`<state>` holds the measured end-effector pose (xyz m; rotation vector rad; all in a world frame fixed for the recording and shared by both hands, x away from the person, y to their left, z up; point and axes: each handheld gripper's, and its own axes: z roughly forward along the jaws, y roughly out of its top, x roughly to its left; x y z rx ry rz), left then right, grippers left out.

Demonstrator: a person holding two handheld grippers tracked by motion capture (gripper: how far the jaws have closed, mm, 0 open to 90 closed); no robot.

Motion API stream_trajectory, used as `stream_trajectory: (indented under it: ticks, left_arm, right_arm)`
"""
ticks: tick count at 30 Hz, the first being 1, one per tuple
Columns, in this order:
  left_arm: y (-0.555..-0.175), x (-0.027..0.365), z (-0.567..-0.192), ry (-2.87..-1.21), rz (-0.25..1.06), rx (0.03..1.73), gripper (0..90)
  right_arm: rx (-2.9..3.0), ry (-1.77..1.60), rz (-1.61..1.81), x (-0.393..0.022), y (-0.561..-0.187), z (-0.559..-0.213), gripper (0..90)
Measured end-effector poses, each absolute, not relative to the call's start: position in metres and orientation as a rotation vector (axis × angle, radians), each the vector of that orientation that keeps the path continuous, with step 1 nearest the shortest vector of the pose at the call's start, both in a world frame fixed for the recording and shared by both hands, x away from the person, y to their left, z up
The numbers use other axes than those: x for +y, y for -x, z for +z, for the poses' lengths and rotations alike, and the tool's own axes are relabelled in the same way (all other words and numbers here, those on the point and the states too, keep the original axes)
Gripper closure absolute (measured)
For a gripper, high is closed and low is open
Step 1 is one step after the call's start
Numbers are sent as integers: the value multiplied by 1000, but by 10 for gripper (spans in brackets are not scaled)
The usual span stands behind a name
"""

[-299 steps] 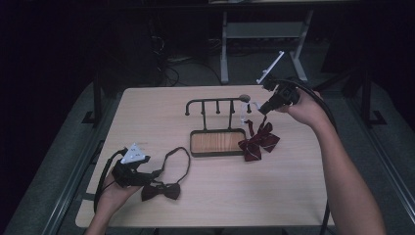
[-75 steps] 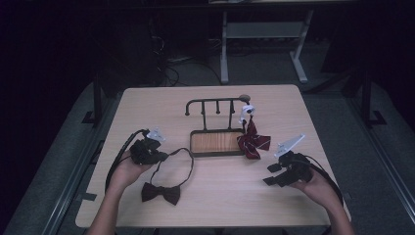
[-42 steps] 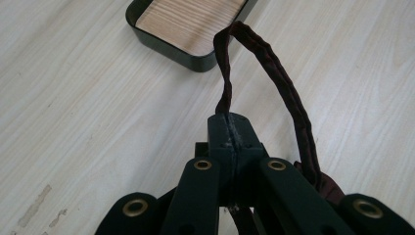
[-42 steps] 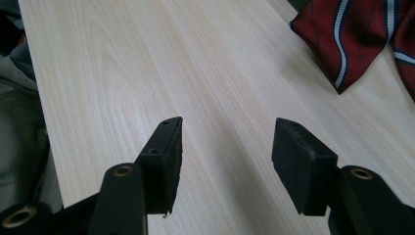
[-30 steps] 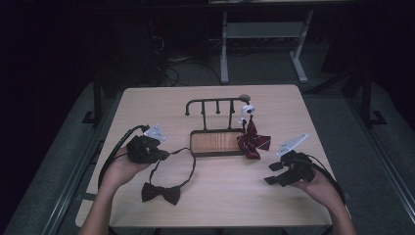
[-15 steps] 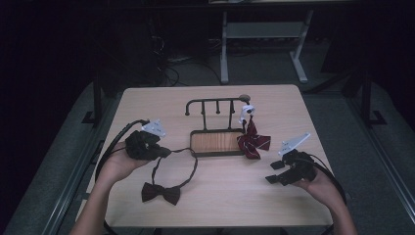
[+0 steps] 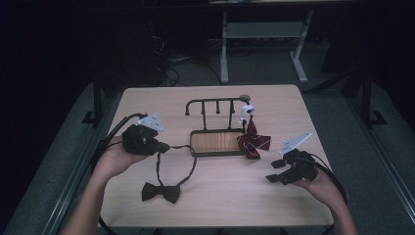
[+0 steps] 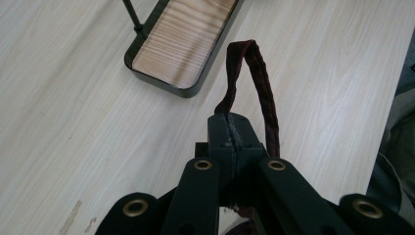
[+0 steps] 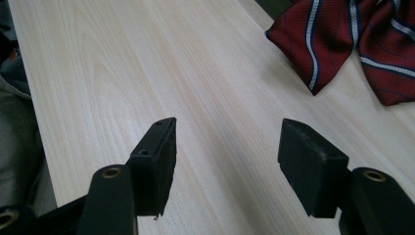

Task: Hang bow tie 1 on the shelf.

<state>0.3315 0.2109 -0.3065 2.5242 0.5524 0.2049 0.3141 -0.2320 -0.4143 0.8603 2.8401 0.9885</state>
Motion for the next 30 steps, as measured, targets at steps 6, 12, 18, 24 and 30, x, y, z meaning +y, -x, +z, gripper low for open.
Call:
stream_trajectory:
  ticks: [6,12,18,24,30]
  left_arm:
    - [-334,211,-301,-2537,194,553,899]
    - [-339,214,-296,-2528,185,558,899]
    - [-342,214,-290,-2512,185,565,899]
    - [-352,213,-285,-2518,164,558,899]
    - [-357,210,-282,-2516,159,558,899]
  right_arm:
    - [2831,-865,998,-233,-313,-411,390]
    - [2837,-852,993,-232,-313,-413,390]
    - [2835,-848,1001,-231,-312,-412,392]
    - [2828,-843,1003,-233,-312,-410,392]
    - [2832,-858,1005,-233,-311,-411,392]
